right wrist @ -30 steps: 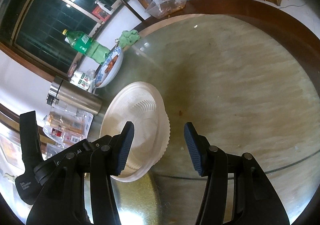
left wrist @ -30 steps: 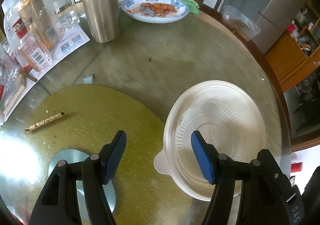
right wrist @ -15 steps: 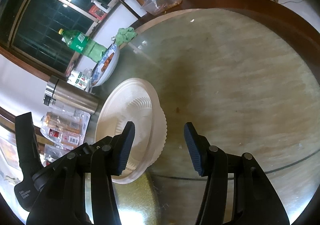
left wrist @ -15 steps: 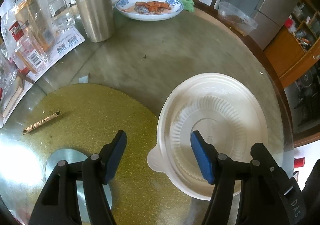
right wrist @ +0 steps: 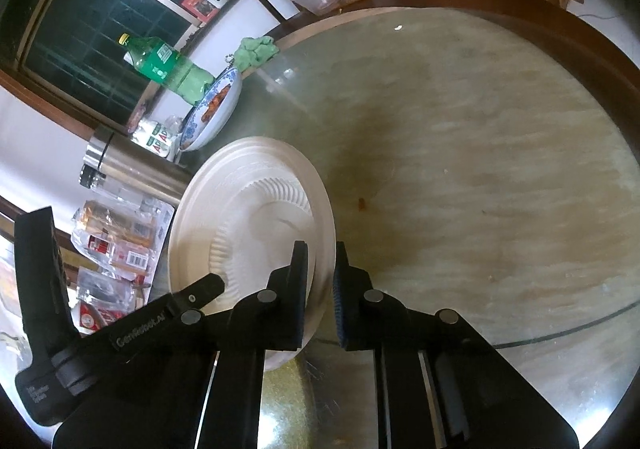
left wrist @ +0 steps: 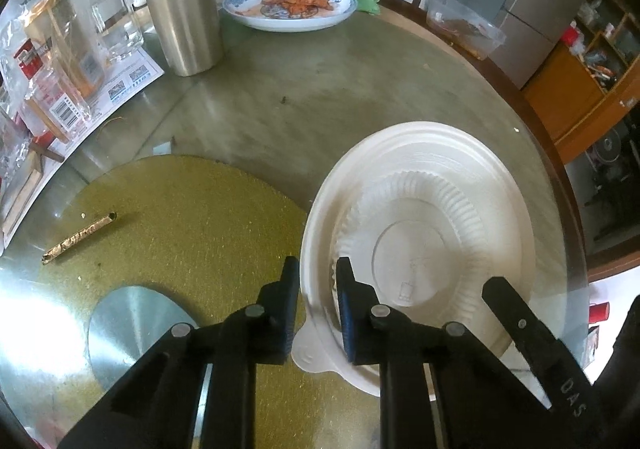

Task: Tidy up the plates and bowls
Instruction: 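Close the left gripper on the small white bowl rim, then lift the small white bowl and carry it over the plate stack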

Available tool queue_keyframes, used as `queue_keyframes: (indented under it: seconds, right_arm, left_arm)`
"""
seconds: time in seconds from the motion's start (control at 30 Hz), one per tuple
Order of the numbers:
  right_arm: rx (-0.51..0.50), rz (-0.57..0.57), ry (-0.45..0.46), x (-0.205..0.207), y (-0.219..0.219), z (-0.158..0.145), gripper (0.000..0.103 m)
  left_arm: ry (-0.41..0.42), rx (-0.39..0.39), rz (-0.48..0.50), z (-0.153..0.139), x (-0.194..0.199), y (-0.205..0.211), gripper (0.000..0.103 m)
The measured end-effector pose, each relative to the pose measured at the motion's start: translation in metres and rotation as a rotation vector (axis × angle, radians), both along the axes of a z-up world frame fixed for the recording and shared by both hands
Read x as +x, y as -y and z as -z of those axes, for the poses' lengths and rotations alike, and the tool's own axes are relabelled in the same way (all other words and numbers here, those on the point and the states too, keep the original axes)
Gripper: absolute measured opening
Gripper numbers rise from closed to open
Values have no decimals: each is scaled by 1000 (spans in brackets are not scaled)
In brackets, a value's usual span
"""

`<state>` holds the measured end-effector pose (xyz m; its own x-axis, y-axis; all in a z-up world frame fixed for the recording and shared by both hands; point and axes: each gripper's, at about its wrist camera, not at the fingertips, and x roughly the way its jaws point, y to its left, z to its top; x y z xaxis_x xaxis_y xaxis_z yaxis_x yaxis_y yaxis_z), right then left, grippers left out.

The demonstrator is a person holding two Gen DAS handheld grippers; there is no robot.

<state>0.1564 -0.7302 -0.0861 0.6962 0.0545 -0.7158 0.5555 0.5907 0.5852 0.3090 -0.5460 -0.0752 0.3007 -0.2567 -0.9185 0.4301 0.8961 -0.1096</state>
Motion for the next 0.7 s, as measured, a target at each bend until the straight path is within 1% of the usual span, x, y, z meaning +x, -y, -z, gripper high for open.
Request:
queue_keyframes:
  seconds: [0.1,0.3,0.43,0.53,0.6,0.7]
  right_arm:
    - [-5,-4,2,-2,-3,-3,11]
    - [-15,-26,0,-10,-17,-13,11]
    - [-12,-44,19,-30,-32,-22,11]
    - [-28,-53,41,-51,-43,-30,11]
    - [-31,-57,64,-70,-50,-37,11]
    - [-43,-68,93,-103,-62,-45,11]
  left_arm:
    - [-11,-12,2,-2,-3,-5,16]
    - [-25,-29,-25,-10,-16,-24,16]
    - [-5,-39,-33,-20,-31,-37,13]
    - [29,-49,-31,-30,-50,-47,12]
    - [70,-54,-21,-39,-69,-55,12]
    - [132,-82,-3,-53,-100,-66,12]
